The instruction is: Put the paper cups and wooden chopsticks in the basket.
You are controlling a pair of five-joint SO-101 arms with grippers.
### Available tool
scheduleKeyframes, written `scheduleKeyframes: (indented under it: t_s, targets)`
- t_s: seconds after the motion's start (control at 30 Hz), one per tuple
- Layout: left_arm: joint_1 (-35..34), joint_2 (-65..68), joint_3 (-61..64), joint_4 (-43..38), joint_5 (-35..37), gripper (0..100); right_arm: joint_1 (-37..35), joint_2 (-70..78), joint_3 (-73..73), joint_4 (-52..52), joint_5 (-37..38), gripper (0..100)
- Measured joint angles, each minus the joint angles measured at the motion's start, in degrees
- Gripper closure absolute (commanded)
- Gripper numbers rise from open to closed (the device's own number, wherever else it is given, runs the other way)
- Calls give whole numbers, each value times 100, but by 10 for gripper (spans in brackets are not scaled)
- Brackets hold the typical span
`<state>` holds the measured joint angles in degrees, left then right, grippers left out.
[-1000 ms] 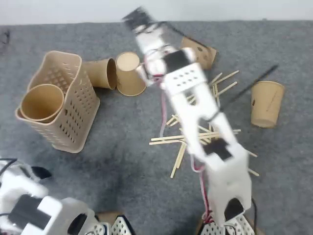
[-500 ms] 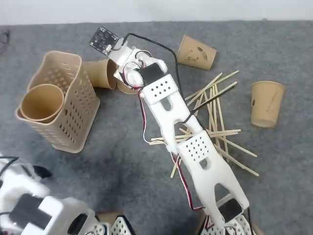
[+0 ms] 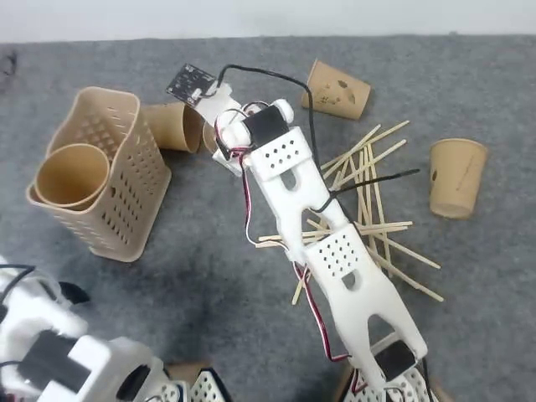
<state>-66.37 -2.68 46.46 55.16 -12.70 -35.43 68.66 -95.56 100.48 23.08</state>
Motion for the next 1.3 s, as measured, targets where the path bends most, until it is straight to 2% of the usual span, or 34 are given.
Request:
scheduleKeyframes:
  t_s: [0.23, 0.4, 0.63, 0.77, 0.97, 1.03, 1.2, 1.3]
  targets:
    - [0, 0, 0, -114, 0, 698, -9, -457, 967, 18, -158, 948]
    - [0, 0, 0, -123, 0, 698, -114, -1143, 3341, 18, -167, 948]
    - [9, 0, 0, -123, 0, 698, -519, -3815, 6541, 18, -167, 946]
    - [9, 0, 0, -123, 0, 698, -563, -5310, 6866, -18, -167, 931]
    - [9, -53, 114, -123, 0, 698, -123, -5881, 6901, -659, -141, 789]
    - [9, -53, 114, -123, 0, 698, 97, -5881, 6901, -1196, 44, 820]
    - [9, -53, 114, -123, 0, 698, 334, -5187, 6901, -2673, 492, 997]
    - [9, -53, 114, -123, 0, 698, 308, -4457, 6901, -3015, 571, 972]
